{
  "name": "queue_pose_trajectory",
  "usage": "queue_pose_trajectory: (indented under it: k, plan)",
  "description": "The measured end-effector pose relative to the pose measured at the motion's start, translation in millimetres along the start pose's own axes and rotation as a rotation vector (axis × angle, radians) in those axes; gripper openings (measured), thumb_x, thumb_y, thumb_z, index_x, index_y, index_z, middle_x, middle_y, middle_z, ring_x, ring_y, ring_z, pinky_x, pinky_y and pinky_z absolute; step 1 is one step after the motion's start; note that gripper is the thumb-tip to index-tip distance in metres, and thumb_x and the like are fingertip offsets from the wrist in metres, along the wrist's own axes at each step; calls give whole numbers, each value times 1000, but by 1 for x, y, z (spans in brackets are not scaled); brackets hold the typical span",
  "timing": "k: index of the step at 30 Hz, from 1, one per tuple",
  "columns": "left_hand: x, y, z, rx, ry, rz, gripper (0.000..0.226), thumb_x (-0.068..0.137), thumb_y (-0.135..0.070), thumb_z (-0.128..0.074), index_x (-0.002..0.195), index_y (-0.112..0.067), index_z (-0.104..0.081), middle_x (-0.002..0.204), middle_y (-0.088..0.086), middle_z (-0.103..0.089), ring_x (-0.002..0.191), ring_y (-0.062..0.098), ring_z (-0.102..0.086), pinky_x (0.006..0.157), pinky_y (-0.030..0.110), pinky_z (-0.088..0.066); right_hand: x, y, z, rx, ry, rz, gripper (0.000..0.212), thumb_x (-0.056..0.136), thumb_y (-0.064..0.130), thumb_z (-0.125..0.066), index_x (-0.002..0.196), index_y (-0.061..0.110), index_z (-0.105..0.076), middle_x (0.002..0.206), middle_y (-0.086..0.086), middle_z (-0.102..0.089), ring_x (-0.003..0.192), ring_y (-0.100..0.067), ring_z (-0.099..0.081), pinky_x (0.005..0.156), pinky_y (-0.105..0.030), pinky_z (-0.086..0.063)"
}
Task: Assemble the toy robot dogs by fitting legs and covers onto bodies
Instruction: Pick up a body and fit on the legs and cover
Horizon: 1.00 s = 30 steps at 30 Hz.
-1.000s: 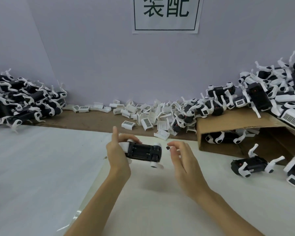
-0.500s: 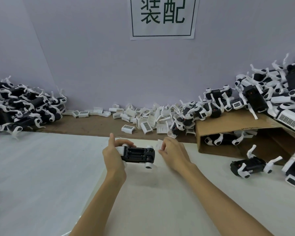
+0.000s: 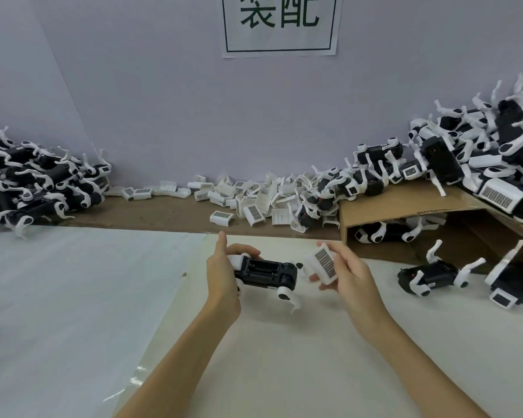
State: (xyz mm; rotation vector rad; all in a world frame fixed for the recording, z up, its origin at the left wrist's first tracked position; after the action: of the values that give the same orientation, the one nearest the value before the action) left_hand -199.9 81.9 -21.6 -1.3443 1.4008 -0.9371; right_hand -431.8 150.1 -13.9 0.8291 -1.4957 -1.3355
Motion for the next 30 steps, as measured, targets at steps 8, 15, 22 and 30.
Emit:
queue_pose_trajectory:
  k: [8, 15, 22, 30]
  plan:
    - [-14, 18, -29, 75, 186, 136, 79, 108, -69, -30, 68, -19, -77, 80, 3, -74, 71, 22, -67, 62, 33, -42, -4, -4, 3, 61, -11, -81, 26, 91, 13, -78, 115, 20, -74, 95, 1, -79, 77, -6, -69, 74, -18, -53]
    - [-21, 3, -37, 235, 319, 44, 66, 102, -77, -34, 94, -28, -77, 99, 1, -78, 80, 16, -66, 69, 33, -39, -15, 22, -8, -127, 108, 106, 33, 98, 40, -67, 127, 30, -55, 106, 7, -76, 97, -6, -72, 83, -21, -56]
    - [-23, -2, -39, 233, 345, -19, 60, 97, -81, -41, 103, -33, -76, 111, 1, -78, 83, 15, -74, 72, 34, -48, -30, 25, -35, -542, 248, 302, 34, 94, 44, -74, 123, 33, -60, 111, 16, -64, 105, -8, -63, 87, -33, -55]
    - [-21, -3, -40, 380, 374, -123, 41, 82, -76, -64, 105, -43, -69, 106, -15, -72, 91, 18, -75, 66, 26, -55, -33, 28, -33, -819, 237, 430, 66, 91, 51, -75, 148, 28, -52, 130, 17, -58, 120, -9, -52, 101, -33, -48]
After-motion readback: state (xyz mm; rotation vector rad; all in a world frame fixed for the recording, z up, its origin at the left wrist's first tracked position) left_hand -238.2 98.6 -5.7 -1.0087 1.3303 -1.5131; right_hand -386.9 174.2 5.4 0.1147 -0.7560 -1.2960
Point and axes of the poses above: each hand's wrist, its own x-axis towards the middle knuckle, its own z-axis out of the back of the hand, y = z × x, the point moved 7 cm from there along x, towards the middle knuckle
